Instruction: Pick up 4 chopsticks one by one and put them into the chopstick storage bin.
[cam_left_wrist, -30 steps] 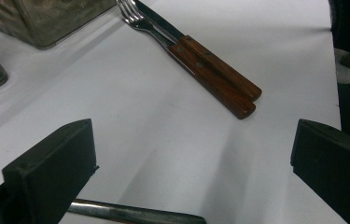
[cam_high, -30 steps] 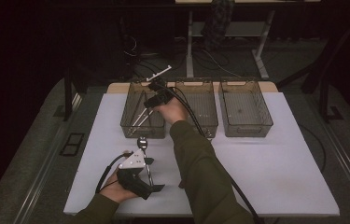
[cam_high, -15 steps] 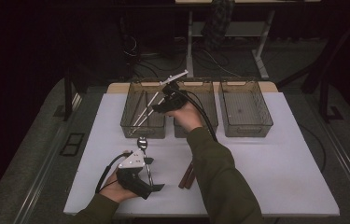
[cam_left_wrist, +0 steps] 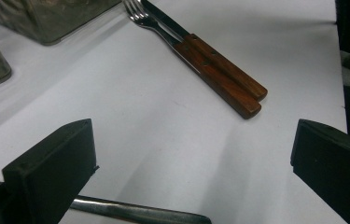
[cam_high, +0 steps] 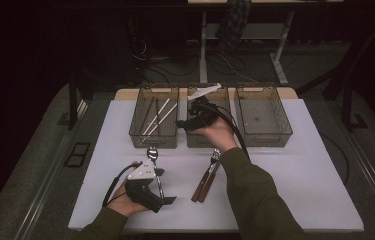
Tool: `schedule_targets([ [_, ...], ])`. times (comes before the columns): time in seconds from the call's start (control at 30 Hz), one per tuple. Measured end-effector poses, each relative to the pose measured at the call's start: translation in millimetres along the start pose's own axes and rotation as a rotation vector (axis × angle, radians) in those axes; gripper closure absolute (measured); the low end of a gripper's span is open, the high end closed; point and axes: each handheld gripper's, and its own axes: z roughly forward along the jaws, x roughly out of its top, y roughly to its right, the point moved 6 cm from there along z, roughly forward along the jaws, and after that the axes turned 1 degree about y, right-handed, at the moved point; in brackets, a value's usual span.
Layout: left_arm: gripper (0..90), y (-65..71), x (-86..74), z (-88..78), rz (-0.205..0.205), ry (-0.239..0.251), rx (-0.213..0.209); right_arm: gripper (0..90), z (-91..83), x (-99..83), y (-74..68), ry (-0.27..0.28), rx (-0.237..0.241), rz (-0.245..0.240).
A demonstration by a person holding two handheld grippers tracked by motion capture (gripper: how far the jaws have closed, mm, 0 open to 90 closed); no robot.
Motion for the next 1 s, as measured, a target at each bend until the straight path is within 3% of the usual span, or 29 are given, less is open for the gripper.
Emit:
schedule_targets([
  [0.67,0.0,-4.4,-0.2,1.3,-0.018,-0.004,0.027,27.2,-79.6,-73.4,13.7,0.054,0.004,0.014],
  [1.0,0.0,-4.8,-0.3,0.7,-0.018,-0.004,0.030,26.7,-101.3,-109.8,19.1,0.050,-0.003,0.020],
])
